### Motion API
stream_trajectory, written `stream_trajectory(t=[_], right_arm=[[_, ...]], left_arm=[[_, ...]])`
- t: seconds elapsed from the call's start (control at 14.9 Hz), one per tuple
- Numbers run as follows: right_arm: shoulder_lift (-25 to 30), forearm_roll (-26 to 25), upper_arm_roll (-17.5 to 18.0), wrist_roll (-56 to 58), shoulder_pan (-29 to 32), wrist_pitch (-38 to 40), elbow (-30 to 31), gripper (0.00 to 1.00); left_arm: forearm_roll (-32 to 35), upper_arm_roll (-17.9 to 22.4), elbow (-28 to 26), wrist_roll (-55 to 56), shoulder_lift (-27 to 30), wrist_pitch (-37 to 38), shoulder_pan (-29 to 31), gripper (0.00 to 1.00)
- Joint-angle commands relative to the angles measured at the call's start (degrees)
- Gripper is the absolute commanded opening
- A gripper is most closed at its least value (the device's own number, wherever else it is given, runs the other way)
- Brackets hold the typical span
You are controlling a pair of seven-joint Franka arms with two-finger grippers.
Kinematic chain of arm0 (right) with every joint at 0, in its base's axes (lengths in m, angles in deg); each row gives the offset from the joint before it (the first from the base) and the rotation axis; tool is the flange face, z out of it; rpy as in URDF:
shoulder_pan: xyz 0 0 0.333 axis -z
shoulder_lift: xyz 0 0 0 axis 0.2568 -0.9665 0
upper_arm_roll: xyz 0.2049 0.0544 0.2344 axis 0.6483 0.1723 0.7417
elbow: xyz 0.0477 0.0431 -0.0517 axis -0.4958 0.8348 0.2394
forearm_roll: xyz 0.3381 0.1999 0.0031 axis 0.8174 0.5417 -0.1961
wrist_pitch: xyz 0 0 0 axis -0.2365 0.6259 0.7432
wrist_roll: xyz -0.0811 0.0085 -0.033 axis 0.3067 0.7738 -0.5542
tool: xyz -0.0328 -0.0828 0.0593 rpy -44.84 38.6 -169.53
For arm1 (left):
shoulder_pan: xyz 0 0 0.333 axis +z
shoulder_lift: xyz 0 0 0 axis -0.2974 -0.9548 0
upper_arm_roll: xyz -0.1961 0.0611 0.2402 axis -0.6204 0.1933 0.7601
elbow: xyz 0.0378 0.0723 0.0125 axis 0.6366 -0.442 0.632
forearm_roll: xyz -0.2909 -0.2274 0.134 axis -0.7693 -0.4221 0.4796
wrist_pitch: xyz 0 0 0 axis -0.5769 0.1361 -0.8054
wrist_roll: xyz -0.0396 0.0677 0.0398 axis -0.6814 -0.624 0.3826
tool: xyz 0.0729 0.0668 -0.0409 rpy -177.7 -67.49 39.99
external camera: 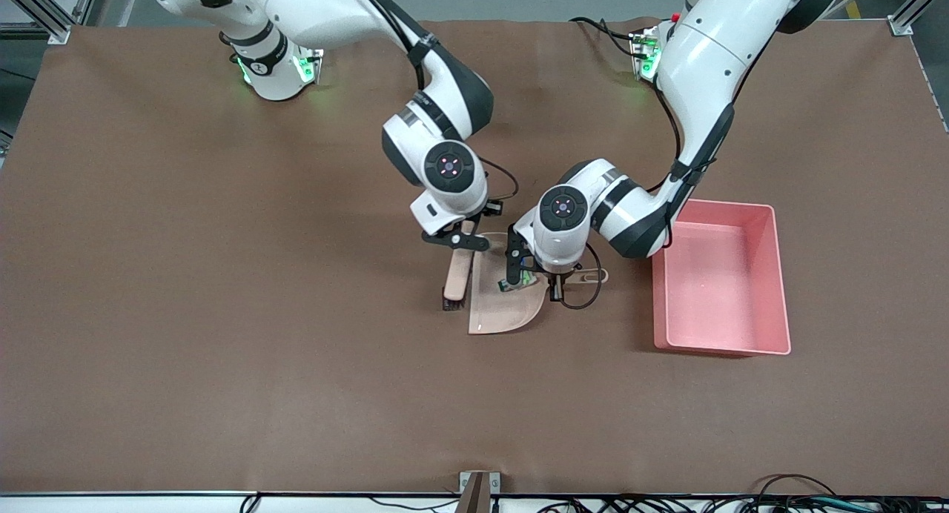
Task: Clean e-waste and dump in bin
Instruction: 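Sweep the dark capacitor into the dustpan with the brush in the right gripper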
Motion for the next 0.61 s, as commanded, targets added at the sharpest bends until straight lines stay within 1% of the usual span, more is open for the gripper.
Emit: stream_trajectory(t=[0.0,0.07,0.13,0.2,0.34,0.54], right_arm=[[0.5,-4.9,0.3,4.0,3.6,0.1,1.4,0.00],[0.1,-8.7,0.3,6.4,4.4,0.1,1.1,0.00],[-0.5,-11.0,0.3,10.3,5.5,0.0,1.2,0.00],[-1.1,-11.8,0.3,13.2,6.0,0.0,1.5,0.00],[-2.5,-12.6,0.3,14.8,7.3,0.1,1.5,0.00],[-4.1,-14.7,0.3,18.4,6.8,0.0,1.5,0.00]], left_arm=[[0.1,0.1,1.5,1.9,-1.2,0.5,-0.8,0.00],[0.0,0.1,1.5,1.9,-1.2,0.5,-0.8,0.00],[0.0,0.1,1.5,1.9,-1.3,0.5,-0.8,0.00],[0.0,0.1,1.5,1.9,-1.3,0.5,-0.9,0.00],[0.0,0.1,1.6,2.0,-1.4,0.5,-1.0,0.00],[0.0,0.1,1.5,2.0,-1.5,0.5,-1.1,0.00]])
